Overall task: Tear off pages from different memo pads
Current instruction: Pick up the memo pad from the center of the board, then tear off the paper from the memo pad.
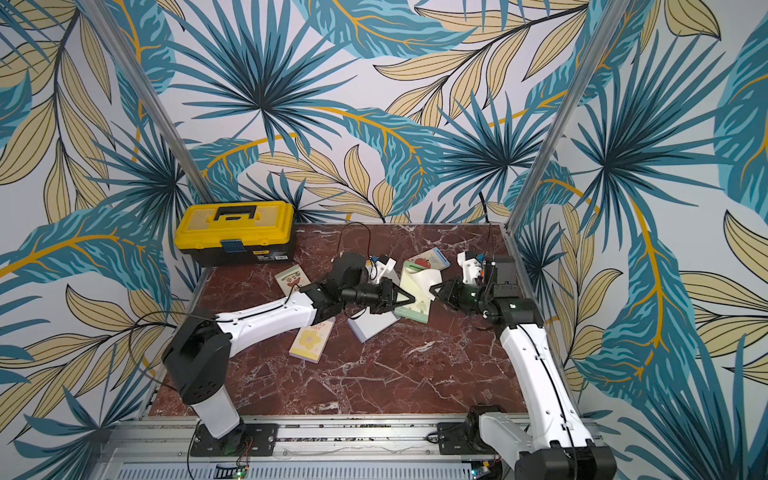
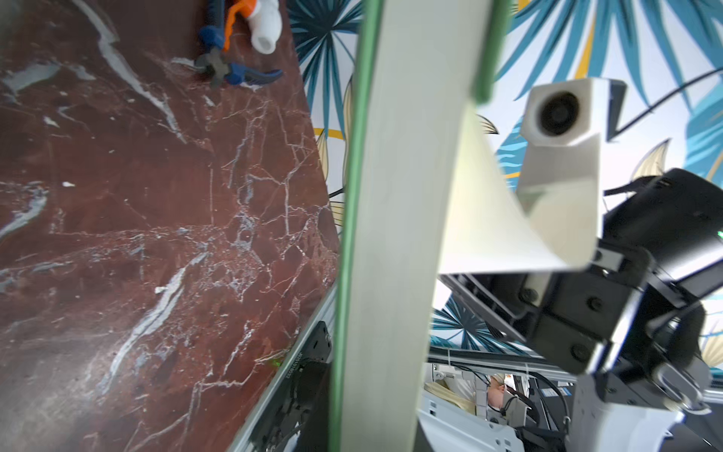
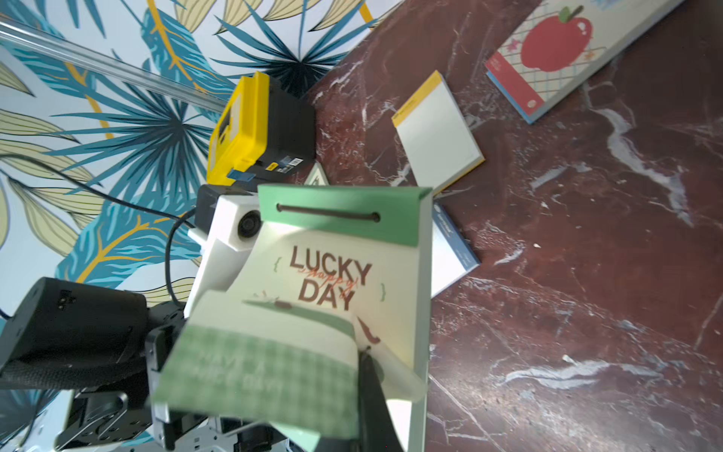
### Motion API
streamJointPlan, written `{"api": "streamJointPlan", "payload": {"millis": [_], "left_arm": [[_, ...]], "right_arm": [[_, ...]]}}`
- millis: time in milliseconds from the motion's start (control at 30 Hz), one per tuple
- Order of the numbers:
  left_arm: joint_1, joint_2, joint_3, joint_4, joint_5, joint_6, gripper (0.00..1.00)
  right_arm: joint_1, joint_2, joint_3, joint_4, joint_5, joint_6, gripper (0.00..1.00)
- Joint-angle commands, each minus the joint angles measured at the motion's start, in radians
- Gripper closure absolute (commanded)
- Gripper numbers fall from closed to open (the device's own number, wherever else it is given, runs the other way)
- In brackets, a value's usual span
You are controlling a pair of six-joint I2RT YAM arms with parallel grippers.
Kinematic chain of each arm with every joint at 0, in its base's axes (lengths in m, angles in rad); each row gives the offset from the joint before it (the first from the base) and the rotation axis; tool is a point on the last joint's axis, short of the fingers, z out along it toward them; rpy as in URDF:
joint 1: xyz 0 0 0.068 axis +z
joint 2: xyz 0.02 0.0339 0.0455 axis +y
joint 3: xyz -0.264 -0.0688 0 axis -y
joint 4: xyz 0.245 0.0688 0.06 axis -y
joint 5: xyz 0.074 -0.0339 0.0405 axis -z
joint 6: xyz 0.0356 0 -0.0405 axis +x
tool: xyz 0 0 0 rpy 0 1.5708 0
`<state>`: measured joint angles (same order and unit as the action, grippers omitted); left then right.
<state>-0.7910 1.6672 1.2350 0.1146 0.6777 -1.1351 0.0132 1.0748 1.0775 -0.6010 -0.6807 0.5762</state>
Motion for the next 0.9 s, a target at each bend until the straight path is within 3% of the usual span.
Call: {"api": "streamJointPlan", "payload": {"millis": [0,333,600,667,867], "left_arm": [[0.005,-0.098,-0.024,0.014,0.009,0.007,1.0],[0.048,-0.276,-0.109,-0.006,0.009,0.007,1.0],[0.072,-0.349,-0.2,0.131,0.009,0.007,1.0],[0.09,-0.36,-0.241,0.214,-0.172,0.253,1.0],[0.137,-0.391,-0.289,0.274,-0.197,0.185,1.0]], "right_arm": [[0.032,0.023,0.039,0.073,-0.081,0.091,1.0],[0.07,0.043,0.092,0.174,-0.056,0.198,1.0],[0.075,0.034,0.068,0.163,-0.006,0.224,1.0],[0.075,0.027,0.052,0.173,0.013,0.24,1.0],[0.074,0.017,0.022,0.217,0.03,0.281,1.0]]}}
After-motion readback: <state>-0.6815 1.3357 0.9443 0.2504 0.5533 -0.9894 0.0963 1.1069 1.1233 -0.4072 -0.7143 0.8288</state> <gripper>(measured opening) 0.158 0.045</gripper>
